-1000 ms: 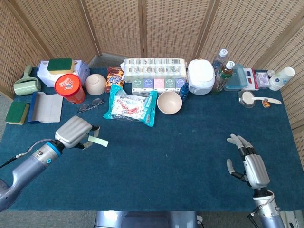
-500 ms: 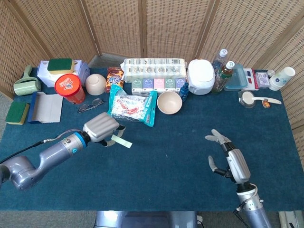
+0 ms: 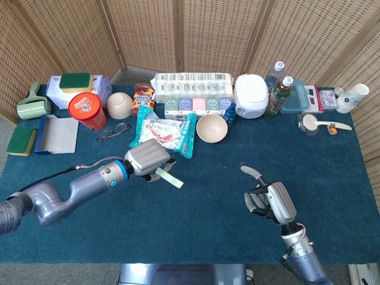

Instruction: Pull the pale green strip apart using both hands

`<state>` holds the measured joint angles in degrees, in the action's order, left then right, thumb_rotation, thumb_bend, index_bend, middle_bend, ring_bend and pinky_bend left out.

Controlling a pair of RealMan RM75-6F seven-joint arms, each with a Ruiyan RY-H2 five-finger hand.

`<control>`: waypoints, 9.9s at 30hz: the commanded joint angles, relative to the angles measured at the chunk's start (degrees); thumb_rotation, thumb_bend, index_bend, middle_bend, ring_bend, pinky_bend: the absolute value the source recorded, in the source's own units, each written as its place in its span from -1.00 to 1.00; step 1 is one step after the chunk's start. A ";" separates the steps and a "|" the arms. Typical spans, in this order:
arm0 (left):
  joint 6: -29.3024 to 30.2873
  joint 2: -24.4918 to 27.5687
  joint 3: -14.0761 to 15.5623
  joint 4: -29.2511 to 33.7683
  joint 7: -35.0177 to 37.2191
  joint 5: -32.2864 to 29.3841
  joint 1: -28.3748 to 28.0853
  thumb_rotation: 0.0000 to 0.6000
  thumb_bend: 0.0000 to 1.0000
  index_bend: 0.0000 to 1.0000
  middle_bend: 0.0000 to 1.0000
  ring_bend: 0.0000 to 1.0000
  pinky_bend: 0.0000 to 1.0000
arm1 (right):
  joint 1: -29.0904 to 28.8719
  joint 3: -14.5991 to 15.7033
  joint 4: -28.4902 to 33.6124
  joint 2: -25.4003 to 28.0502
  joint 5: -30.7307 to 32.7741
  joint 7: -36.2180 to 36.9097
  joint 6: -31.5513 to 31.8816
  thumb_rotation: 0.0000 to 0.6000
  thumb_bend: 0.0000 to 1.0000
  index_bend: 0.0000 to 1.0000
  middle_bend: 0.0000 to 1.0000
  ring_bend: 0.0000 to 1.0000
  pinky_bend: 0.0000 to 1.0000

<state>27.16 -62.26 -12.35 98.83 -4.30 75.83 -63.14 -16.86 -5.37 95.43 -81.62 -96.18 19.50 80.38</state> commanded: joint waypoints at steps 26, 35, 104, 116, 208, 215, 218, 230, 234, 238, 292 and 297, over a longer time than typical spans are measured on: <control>0.51 -0.53 2.46 -0.07 -3.61 -4.63 -3.99 1.00 -0.18 0.34 1.00 1.00 1.00 | -1.45 3.56 -1.00 0.87 0.41 2.23 -1.84 1.00 0.01 -0.44 0.22 0.60 0.49; 0.62 -0.98 3.09 -0.25 -3.79 -4.84 -4.66 1.00 -0.18 0.34 1.00 1.00 1.00 | -1.94 3.19 -2.38 -0.40 -0.87 3.23 -0.10 1.00 0.01 -0.33 0.81 0.86 0.58; 0.07 -5.18 5.17 -0.09 -6.92 -11.05 -11.94 1.00 -0.18 0.34 1.00 1.00 1.00 | -9.88 -1.54 -4.59 -15.91 -1.18 -15.03 -0.24 1.00 -0.45 0.03 1.00 1.00 1.00; 0.30 -5.16 5.49 0.16 -6.78 -11.06 -12.13 1.00 -0.18 0.34 1.00 1.00 1.00 | -10.66 -1.95 -4.65 -16.64 -0.52 -15.45 -0.57 1.00 -0.41 0.11 1.00 1.00 1.00; 0.16 -5.77 6.73 -0.61 -6.34 -11.04 -12.80 1.00 -0.18 0.34 1.00 1.00 1.00 | -12.44 -1.61 -5.47 -16.56 1.27 -17.13 -1.51 1.00 0.05 0.31 1.00 1.00 1.00; 0.14 -5.93 6.82 -0.81 -6.25 -10.95 -12.75 1.00 -0.18 0.34 1.00 1.00 1.00 | -12.45 -1.53 -5.52 -16.55 1.40 -17.06 -1.60 1.00 0.06 0.34 1.00 1.00 1.00; 0.16 -5.93 6.84 -0.90 -6.22 -10.96 -12.72 1.00 -0.18 0.34 1.00 1.00 1.00 | -12.44 -1.54 -5.52 -16.48 1.41 -17.10 -1.55 1.00 0.07 0.34 1.00 1.00 1.00; 0.18 -5.96 6.87 -0.93 -6.08 -10.87 -12.63 1.00 -0.18 0.34 1.00 1.00 1.00 | -12.34 -1.41 -5.25 -16.20 1.42 -17.16 -1.47 1.00 0.09 0.37 1.00 1.00 1.00; 0.18 -6.03 6.88 -0.99 -6.06 -10.89 -12.64 1.00 -0.18 0.34 1.00 1.00 1.00 | -12.33 -1.42 -5.23 -16.17 1.46 -17.26 -1.47 1.00 0.11 0.38 1.00 1.00 1.00; 0.15 -6.04 6.93 -1.05 -6.09 -10.92 -12.64 1.00 -0.18 0.34 1.00 1.00 1.00 | -12.34 -1.44 -5.21 -16.13 1.53 -17.22 -1.52 1.00 0.11 0.38 1.00 1.00 1.00; 1.45 -4.40 9.04 -2.66 -3.25 -9.04 -7.88 1.00 -0.18 0.34 1.00 1.00 1.00 | -11.55 -0.72 -4.32 -14.03 1.89 -17.34 -1.95 1.00 0.21 0.39 1.00 1.00 1.00; 4.45 -4.00 10.04 -3.49 -4.49 -7.38 -5.58 1.00 -0.18 0.34 1.00 1.00 1.00 | -11.74 -0.34 -4.53 -12.53 2.82 -17.45 -3.76 1.00 0.21 0.12 0.94 1.00 0.87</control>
<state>30.91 -66.40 -2.66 95.64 -8.43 68.02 -69.36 -28.53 -5.82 90.95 -94.47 -93.60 2.13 76.96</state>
